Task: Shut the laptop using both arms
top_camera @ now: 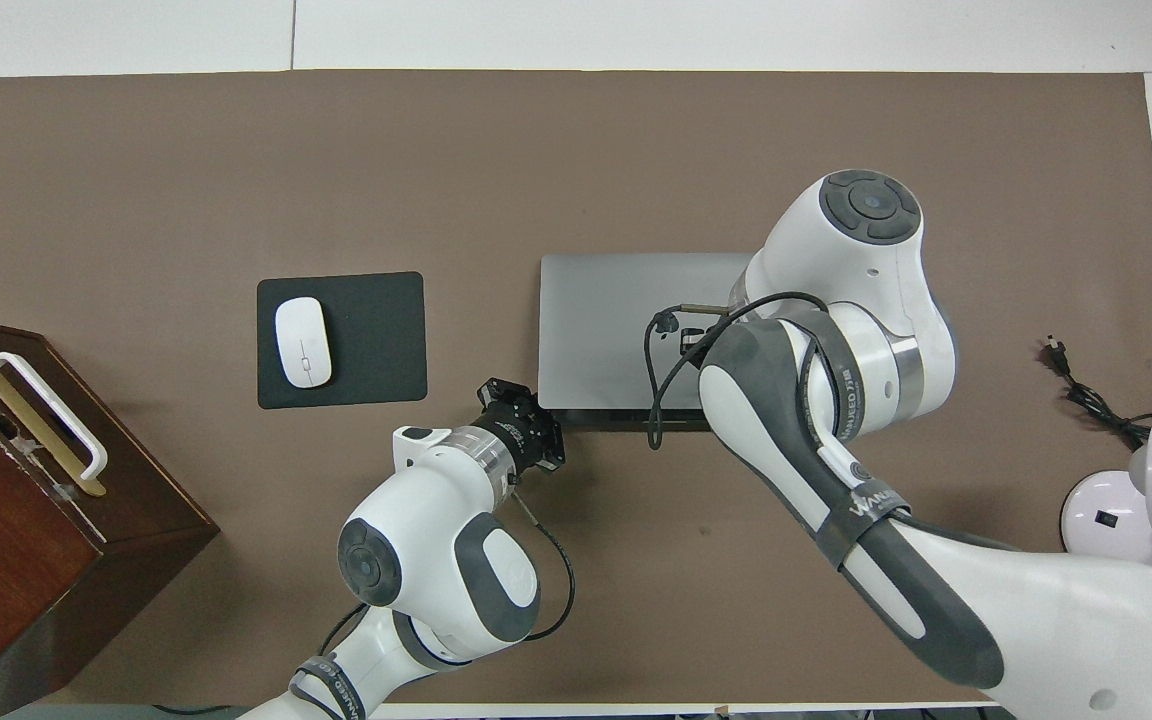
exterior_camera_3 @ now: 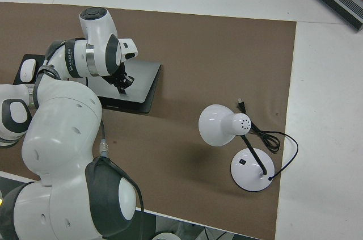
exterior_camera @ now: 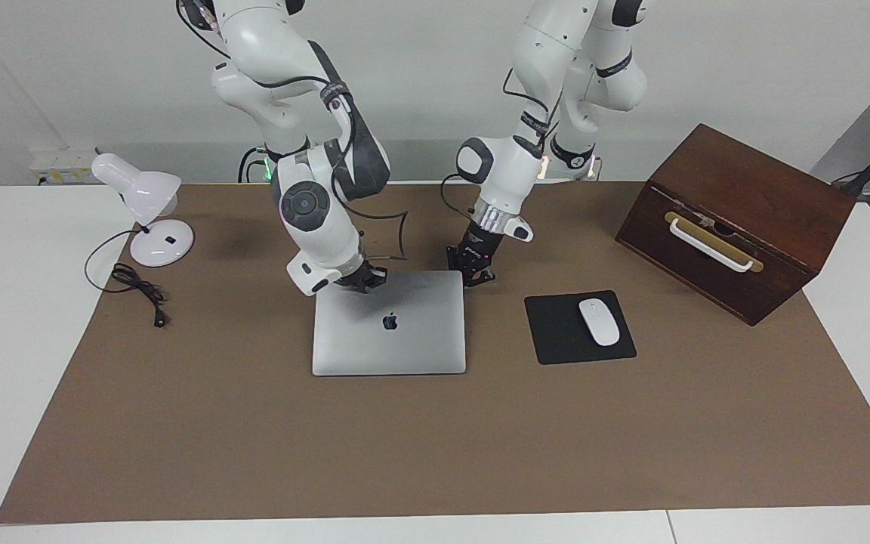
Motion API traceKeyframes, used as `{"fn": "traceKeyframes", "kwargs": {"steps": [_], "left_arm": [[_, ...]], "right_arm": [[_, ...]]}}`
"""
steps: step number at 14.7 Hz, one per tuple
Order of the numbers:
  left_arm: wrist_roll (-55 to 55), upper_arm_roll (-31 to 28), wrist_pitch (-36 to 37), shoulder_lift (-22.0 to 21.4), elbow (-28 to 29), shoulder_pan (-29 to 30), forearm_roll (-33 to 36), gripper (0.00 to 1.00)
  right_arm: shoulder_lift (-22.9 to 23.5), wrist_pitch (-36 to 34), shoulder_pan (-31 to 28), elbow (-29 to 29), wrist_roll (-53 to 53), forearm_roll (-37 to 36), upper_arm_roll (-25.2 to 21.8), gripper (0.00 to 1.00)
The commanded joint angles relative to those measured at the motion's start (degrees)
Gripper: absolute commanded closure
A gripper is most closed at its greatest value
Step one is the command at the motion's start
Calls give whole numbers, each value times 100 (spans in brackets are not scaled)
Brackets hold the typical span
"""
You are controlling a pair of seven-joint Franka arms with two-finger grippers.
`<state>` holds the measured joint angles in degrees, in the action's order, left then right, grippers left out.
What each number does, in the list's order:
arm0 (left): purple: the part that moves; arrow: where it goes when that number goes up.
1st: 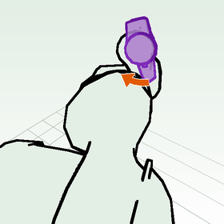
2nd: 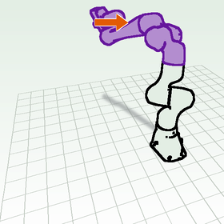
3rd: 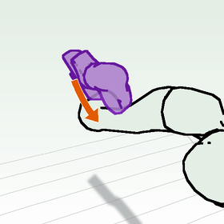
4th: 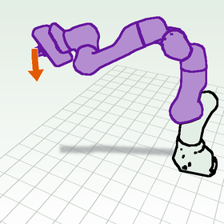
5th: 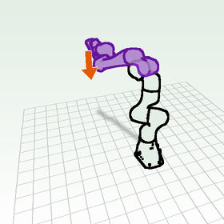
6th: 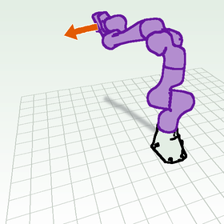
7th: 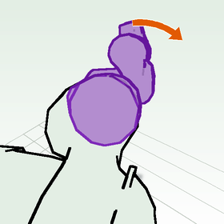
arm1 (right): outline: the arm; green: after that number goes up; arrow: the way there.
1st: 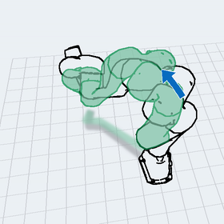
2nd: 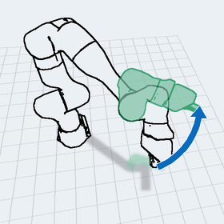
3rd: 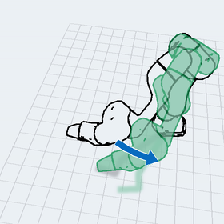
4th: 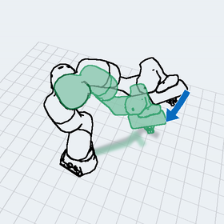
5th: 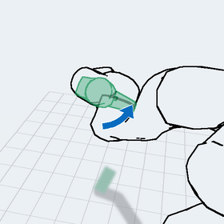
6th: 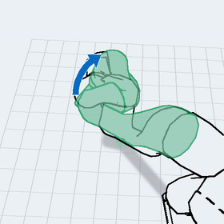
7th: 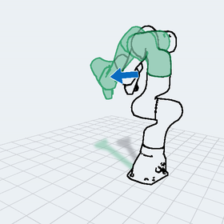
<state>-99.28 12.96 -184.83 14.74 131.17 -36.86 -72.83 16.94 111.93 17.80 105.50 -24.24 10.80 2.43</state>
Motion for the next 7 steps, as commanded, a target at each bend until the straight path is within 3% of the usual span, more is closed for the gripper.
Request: {"fn": "traceKeyframes", "kwargs": {"steps": [1, 7], "left_arm": [[49, -65, -1, 3, 339, -120, -135, 100], [49, -65, -1, -6, 339, -120, -135, 100]], "right_arm": [[-200, 197, -13, 313, 157, 141, -6, 100], [-244, 347, -13, 462, 201, 141, -6, 100]]}}
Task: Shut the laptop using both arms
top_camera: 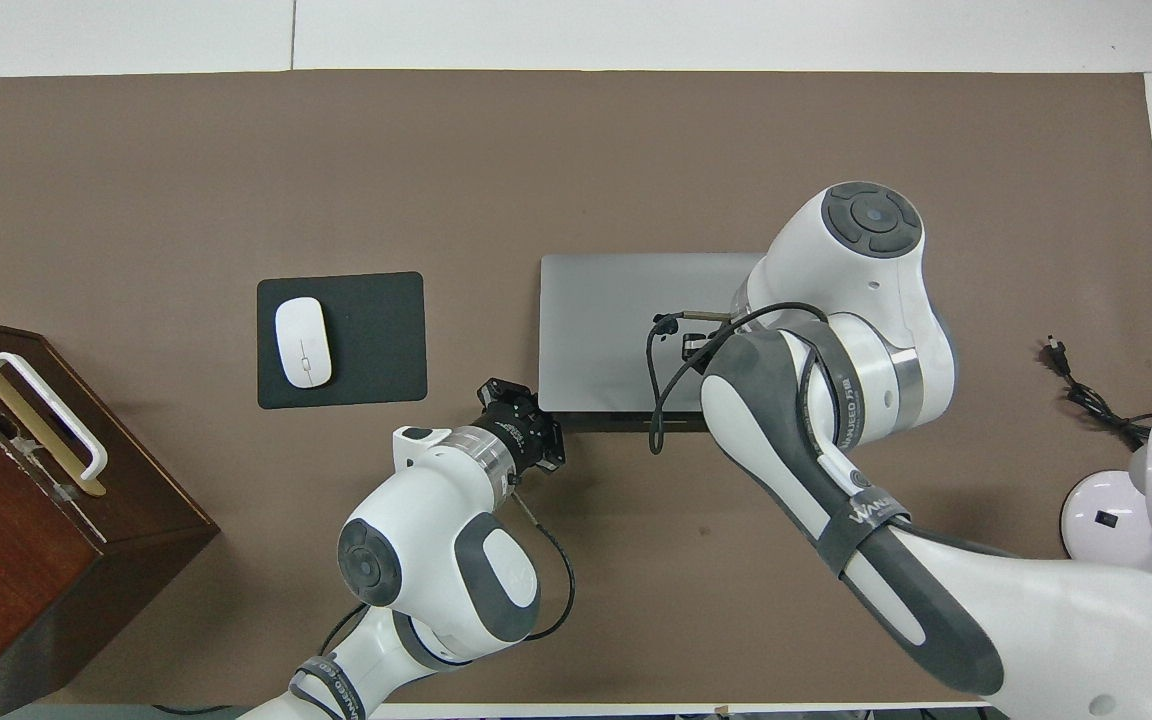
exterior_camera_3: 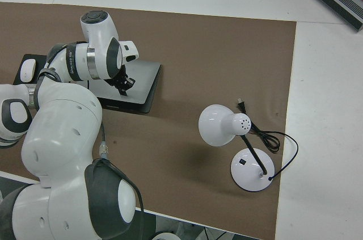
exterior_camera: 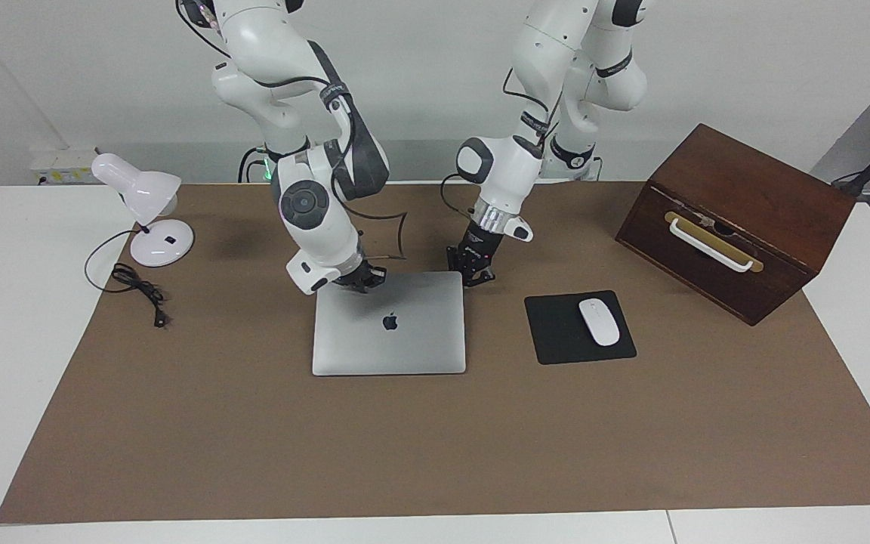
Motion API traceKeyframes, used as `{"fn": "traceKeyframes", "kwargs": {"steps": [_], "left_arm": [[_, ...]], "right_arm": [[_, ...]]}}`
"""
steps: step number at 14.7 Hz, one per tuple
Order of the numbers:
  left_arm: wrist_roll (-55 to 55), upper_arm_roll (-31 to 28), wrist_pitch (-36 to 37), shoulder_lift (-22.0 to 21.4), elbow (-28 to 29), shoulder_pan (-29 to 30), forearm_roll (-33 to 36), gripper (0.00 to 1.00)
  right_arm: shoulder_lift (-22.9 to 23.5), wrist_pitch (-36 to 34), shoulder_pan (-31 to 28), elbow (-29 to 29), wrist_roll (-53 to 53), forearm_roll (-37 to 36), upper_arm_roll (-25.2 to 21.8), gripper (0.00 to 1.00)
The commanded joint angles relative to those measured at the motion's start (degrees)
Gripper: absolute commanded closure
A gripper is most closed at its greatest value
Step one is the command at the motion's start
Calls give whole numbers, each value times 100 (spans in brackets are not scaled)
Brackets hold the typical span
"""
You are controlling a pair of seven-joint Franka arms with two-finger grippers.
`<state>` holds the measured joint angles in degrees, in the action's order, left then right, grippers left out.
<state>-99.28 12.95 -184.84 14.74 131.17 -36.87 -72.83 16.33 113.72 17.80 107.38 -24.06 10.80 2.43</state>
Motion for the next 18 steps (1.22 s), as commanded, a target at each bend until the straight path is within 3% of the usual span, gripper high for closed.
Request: {"fn": "traceKeyframes", "kwargs": {"steps": [1, 18], "left_arm": [[49, -65, 0, 3, 339, -119, -135, 100], [49, -65, 0, 3, 339, -119, -135, 100]], "right_arm": [[-183, 168, -14, 275, 200, 141, -15, 100], [-253, 449, -5, 521, 200, 141, -6, 100]]}}
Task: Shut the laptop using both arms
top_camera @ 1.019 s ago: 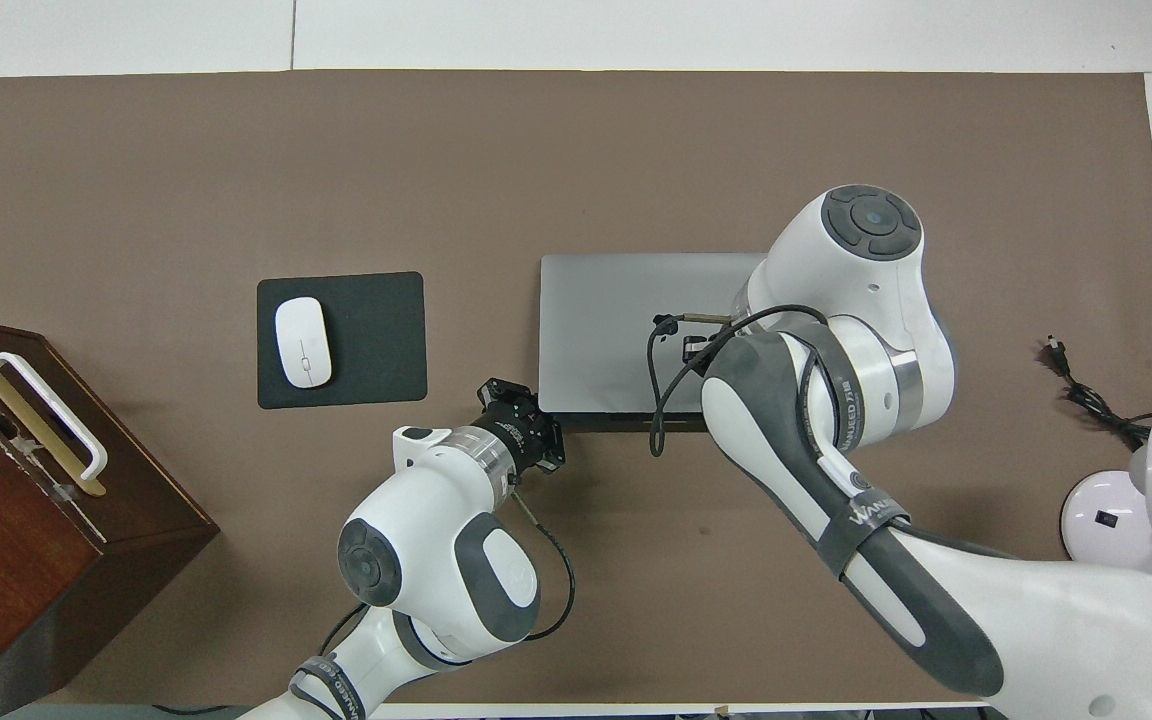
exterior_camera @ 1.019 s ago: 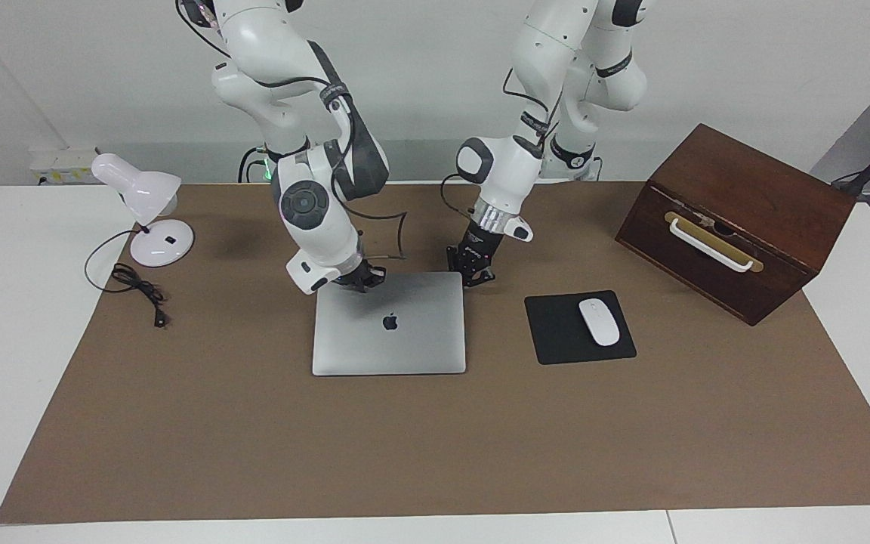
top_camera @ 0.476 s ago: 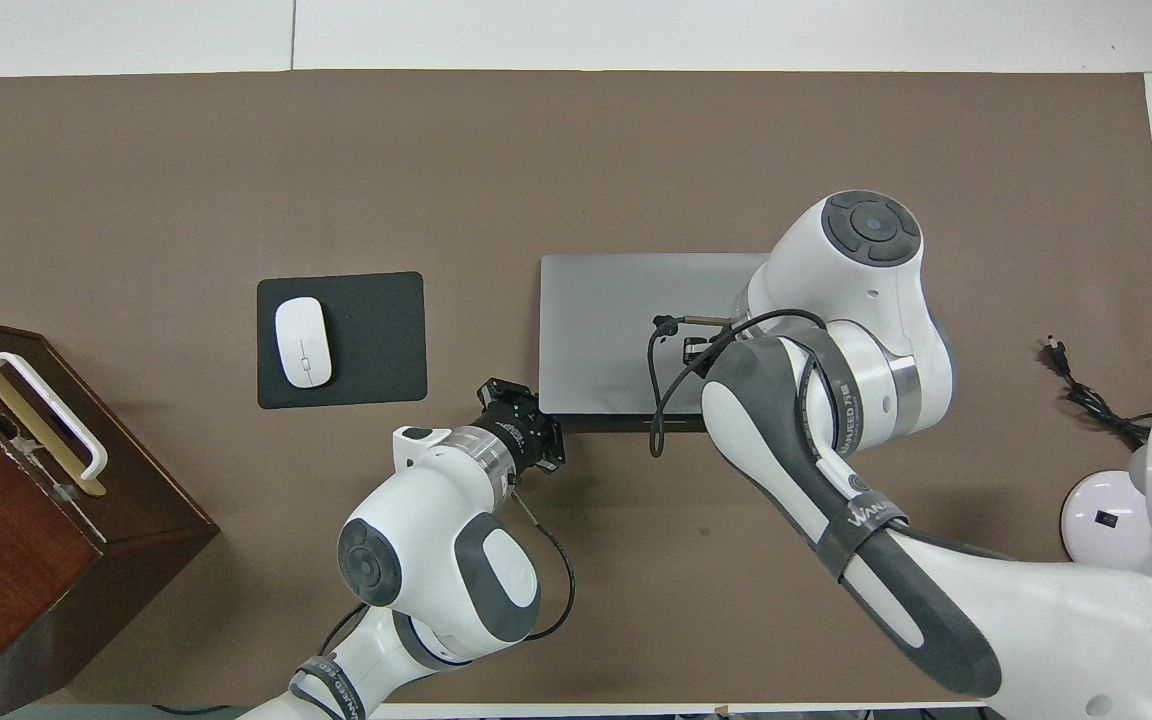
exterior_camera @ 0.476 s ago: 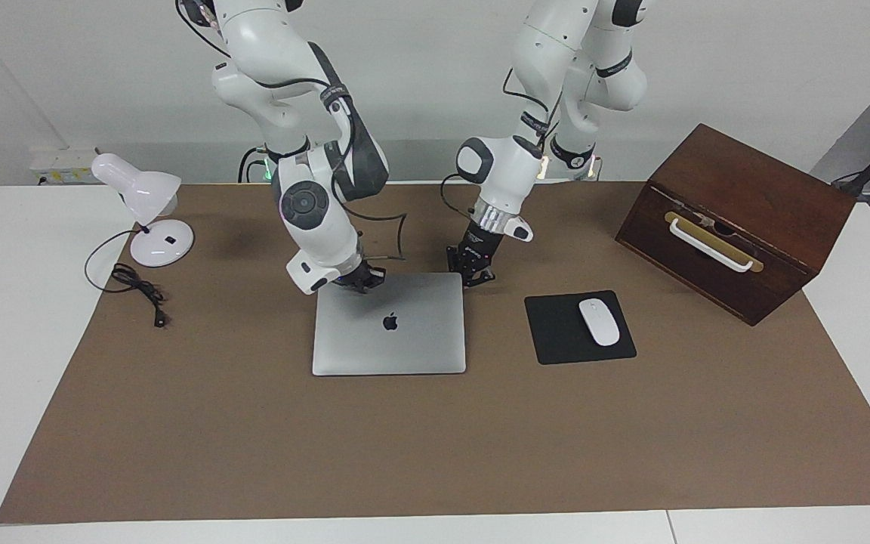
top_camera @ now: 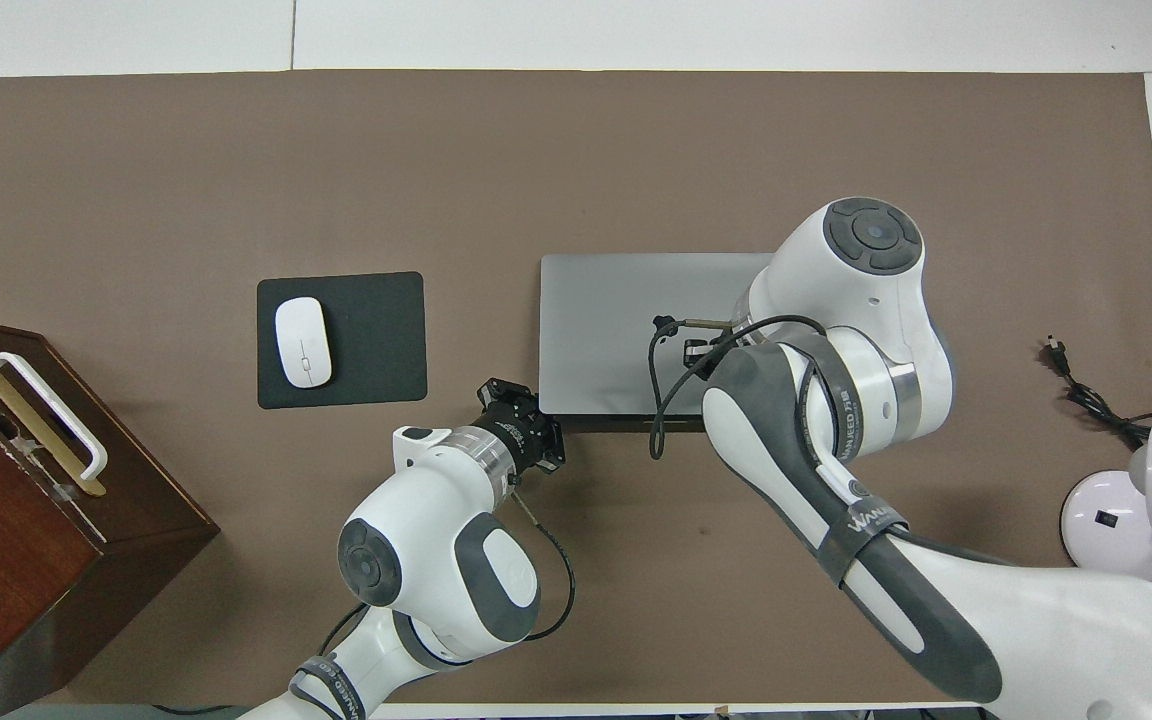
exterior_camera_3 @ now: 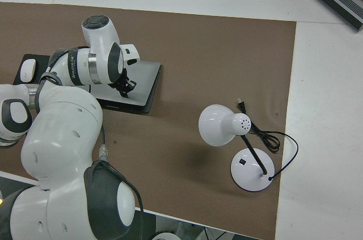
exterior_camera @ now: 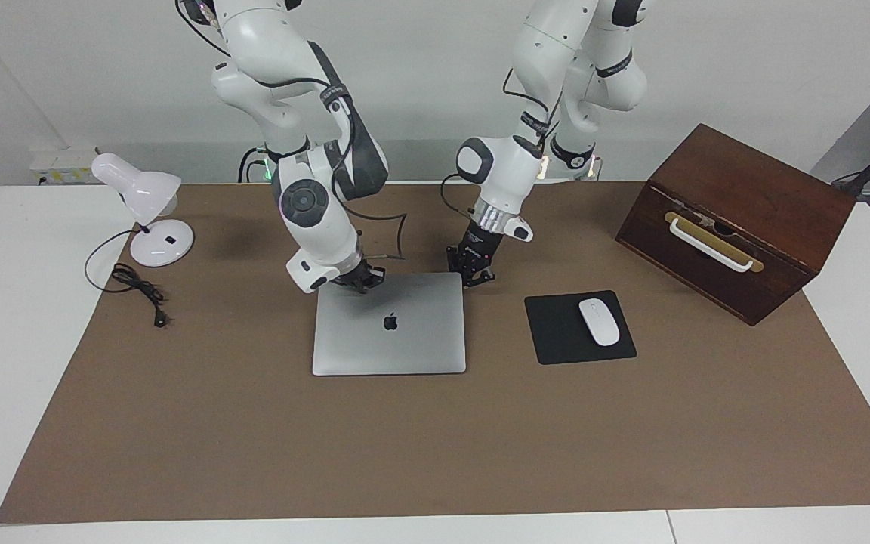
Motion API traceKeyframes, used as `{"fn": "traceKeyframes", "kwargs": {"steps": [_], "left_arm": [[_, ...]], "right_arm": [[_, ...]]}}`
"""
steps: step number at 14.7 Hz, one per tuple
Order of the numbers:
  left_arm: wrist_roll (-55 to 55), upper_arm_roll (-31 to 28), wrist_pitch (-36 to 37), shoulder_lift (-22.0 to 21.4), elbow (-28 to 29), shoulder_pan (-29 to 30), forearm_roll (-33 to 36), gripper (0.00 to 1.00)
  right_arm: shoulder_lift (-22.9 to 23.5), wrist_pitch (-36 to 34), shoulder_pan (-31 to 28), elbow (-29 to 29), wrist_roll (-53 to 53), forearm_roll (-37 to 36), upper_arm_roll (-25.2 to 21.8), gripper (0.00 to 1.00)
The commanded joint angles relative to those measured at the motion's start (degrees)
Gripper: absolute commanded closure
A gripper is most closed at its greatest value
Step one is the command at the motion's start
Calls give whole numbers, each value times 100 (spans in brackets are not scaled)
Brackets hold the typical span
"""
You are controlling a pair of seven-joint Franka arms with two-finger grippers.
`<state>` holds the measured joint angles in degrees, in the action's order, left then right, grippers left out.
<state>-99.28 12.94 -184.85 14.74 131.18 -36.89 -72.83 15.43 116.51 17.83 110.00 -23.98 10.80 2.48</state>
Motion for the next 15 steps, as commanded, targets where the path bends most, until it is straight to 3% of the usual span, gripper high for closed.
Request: {"fn": "traceKeyframes", "kwargs": {"steps": [1, 11, 15], "left_arm": [[49, -63, 1, -6, 338, -117, -135, 100], [49, -63, 1, -6, 330, -108, -135, 100], [49, -72, 1, -23, 338, -99, -135, 100]], "right_arm": [[-163, 170, -8, 250, 192, 141, -10, 100], [-155, 30, -17, 118, 192, 141, -10, 100], [-146, -418, -25, -224, 192, 141, -71, 100]]}}
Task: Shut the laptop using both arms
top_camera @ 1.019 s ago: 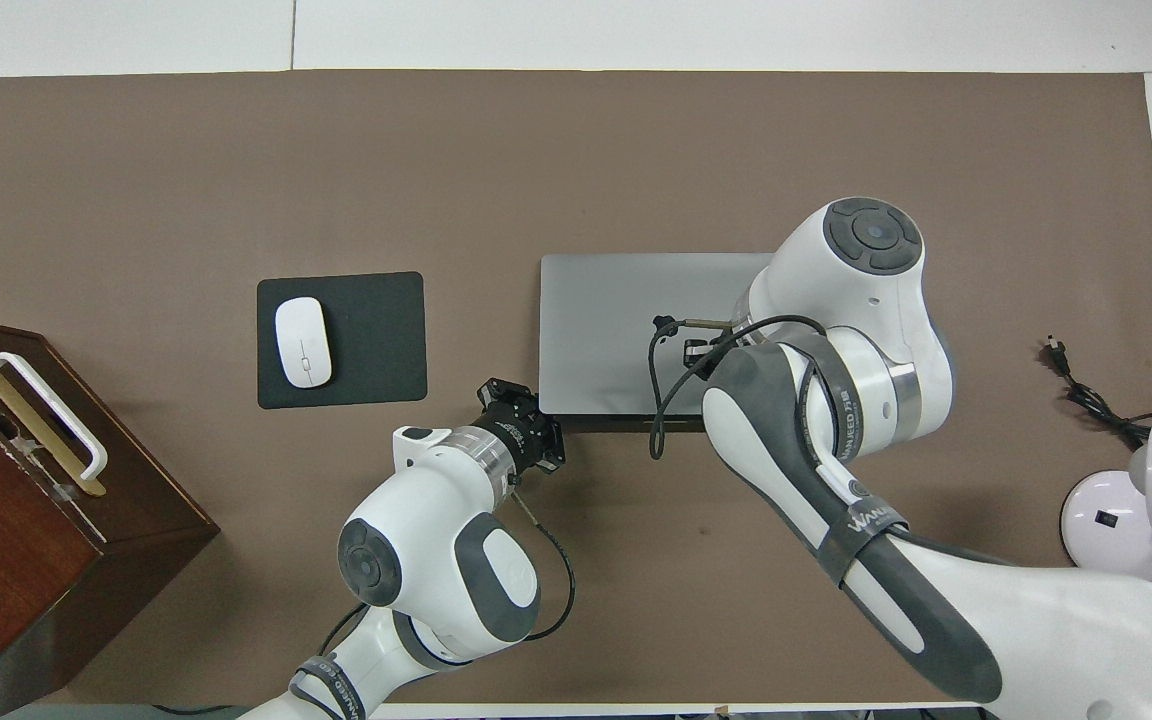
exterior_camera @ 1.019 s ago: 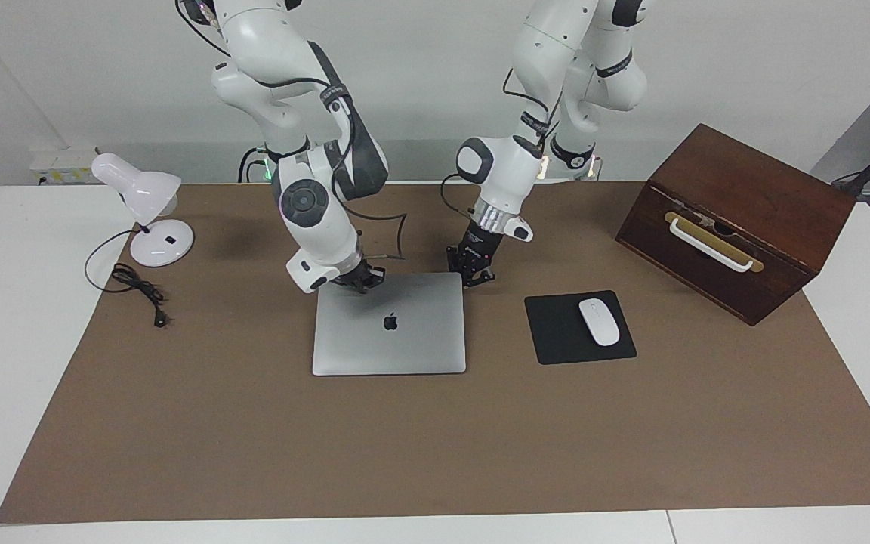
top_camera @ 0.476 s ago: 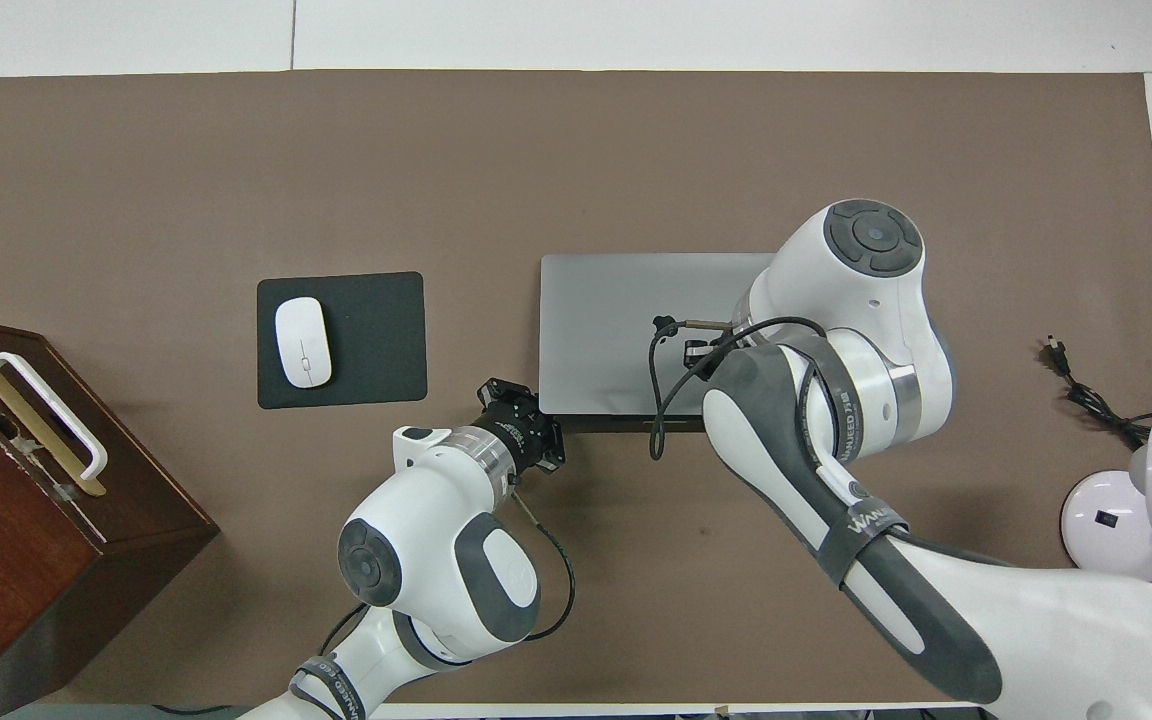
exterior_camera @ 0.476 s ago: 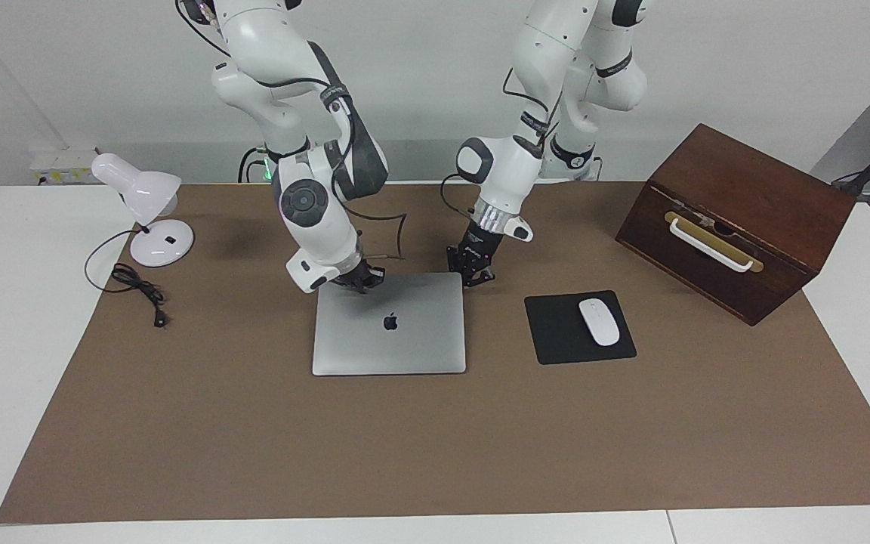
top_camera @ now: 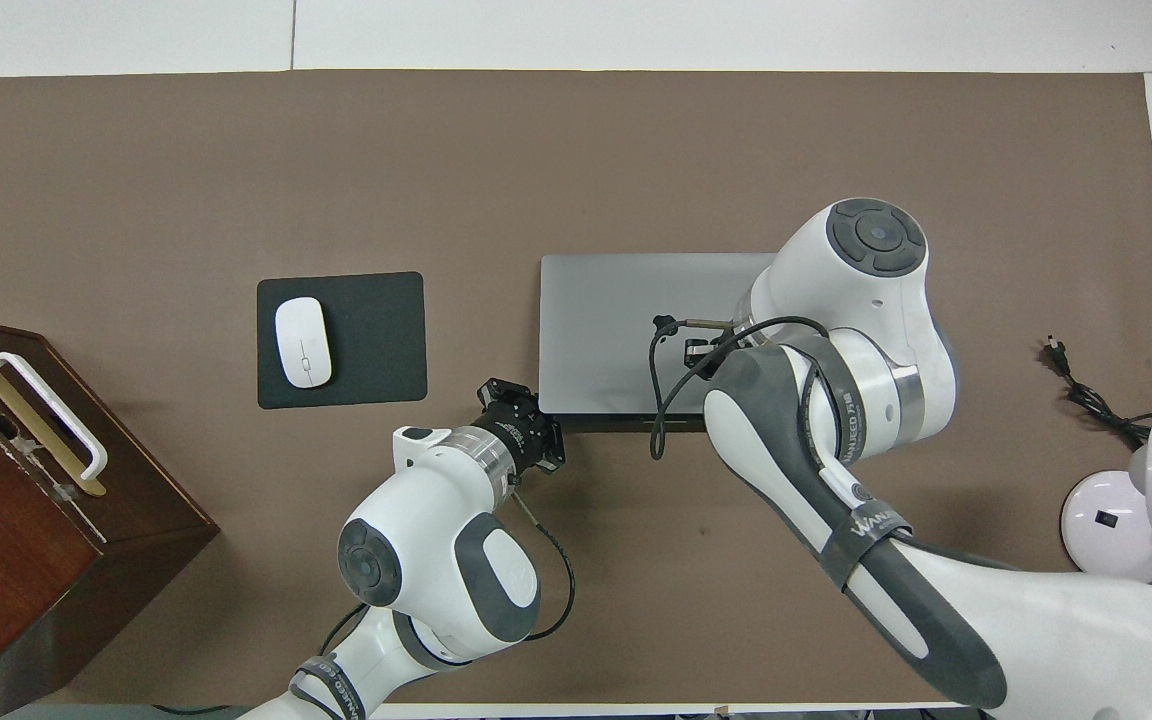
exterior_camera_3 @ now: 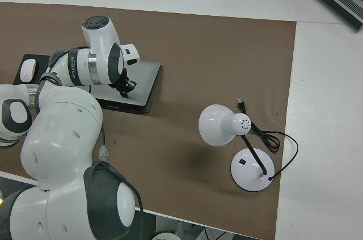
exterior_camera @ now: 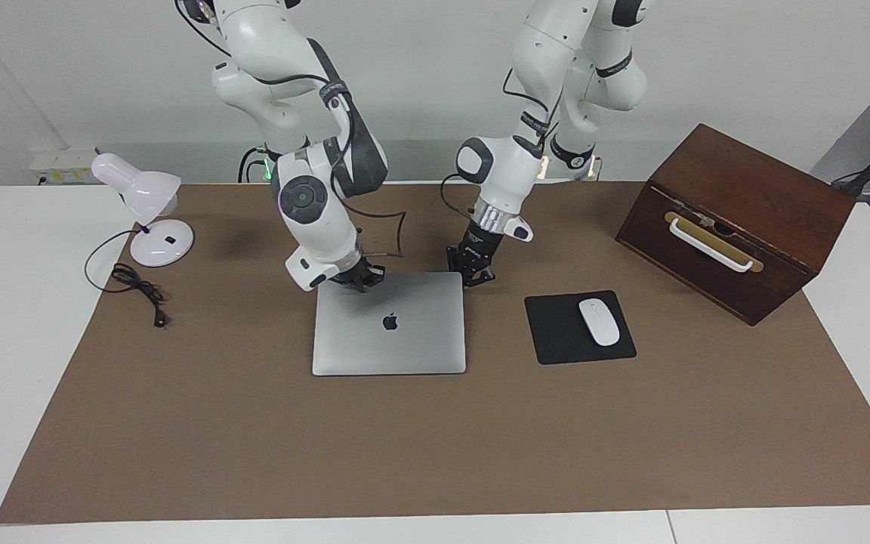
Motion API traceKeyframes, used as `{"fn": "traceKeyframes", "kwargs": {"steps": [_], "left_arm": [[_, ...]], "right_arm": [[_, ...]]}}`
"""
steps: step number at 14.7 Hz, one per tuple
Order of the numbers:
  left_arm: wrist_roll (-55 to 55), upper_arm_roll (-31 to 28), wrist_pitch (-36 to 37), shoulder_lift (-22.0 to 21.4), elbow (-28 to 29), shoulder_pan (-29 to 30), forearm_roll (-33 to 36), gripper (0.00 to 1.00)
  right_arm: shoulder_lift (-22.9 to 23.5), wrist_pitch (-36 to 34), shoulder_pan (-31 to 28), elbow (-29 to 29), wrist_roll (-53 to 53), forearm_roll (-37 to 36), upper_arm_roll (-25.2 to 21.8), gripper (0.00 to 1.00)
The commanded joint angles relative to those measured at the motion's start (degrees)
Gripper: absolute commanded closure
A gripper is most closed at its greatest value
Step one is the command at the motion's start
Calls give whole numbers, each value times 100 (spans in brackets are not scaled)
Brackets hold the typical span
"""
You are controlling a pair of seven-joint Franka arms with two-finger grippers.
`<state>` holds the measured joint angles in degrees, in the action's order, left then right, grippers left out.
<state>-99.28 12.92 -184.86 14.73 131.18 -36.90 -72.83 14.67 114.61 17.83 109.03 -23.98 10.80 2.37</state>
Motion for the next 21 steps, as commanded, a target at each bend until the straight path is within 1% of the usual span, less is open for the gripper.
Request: {"fn": "traceKeyframes", "kwargs": {"steps": [1, 6, 9, 13, 15, 17, 19, 21], "left_arm": [[40, -62, 20, -75, 338, -81, -135, 100], [57, -70, 47, -181, 364, -45, -135, 100], [49, -70, 82, -339, 426, -10, -135, 100], [66, -70, 248, -532, 496, 148, -135, 100], [66, -70, 354, -664, 505, 332, -135, 100], [93, -79, 635, -805, 496, 481, -135, 100], [311, -79, 740, -875, 496, 692, -135, 100], [662, -79, 1099, -972, 487, 1060, -135, 100]], "right_arm": [[-70, -255, -25, -154, 192, 141, -87, 100], [-79, -465, -16, -329, 192, 141, -149, 100], [-157, -703, -16, -531, 201, 141, -272, 100], [-280, -809, -16, -681, 201, 133, -386, 100], [-360, -887, -16, -803, 192, 89, -492, 100], [-404, -1063, -16, -997, 192, 54, -562, 100], [-491, -1143, -16, -1103, 209, 27, -694, 100], [-588, -1143, -25, -1121, 244, -86, -790, 100]]}}
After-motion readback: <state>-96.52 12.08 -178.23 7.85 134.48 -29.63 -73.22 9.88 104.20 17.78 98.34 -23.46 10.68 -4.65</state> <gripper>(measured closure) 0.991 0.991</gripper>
